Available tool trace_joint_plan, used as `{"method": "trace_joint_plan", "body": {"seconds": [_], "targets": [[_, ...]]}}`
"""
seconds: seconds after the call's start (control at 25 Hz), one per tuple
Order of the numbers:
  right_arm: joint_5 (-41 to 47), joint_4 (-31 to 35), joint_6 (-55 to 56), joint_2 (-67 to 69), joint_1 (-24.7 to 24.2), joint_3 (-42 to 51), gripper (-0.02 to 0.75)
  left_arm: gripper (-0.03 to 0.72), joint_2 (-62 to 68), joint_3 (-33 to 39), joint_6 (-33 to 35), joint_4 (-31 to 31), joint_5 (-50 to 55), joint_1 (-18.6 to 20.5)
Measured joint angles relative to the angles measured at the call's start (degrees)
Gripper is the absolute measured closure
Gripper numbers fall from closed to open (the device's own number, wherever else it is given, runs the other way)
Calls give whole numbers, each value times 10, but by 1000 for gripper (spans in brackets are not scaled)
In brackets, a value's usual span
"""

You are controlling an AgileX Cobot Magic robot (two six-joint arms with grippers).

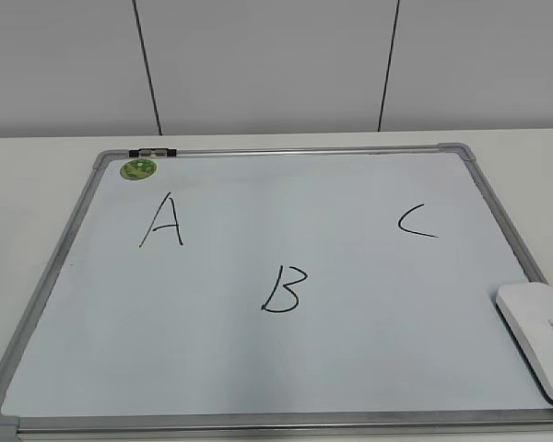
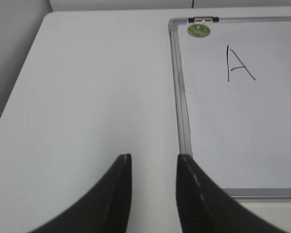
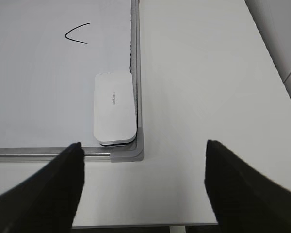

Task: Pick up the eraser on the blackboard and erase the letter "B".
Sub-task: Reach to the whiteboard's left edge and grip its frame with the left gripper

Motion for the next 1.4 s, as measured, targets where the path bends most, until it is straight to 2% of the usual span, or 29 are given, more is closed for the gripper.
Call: {"method": "trace_joint_plan", "body": {"seconds": [0.52,1.08,1.4], "targets": [[0,0,0,0,0,0,164,447,348,-113,0,-15,-20,0],[0,0,0,0,0,0,164,447,697,-295,6,-70,-54,0],[0,0,0,0,0,0,164,447,841,-385,17,-73,-46,-30]]}}
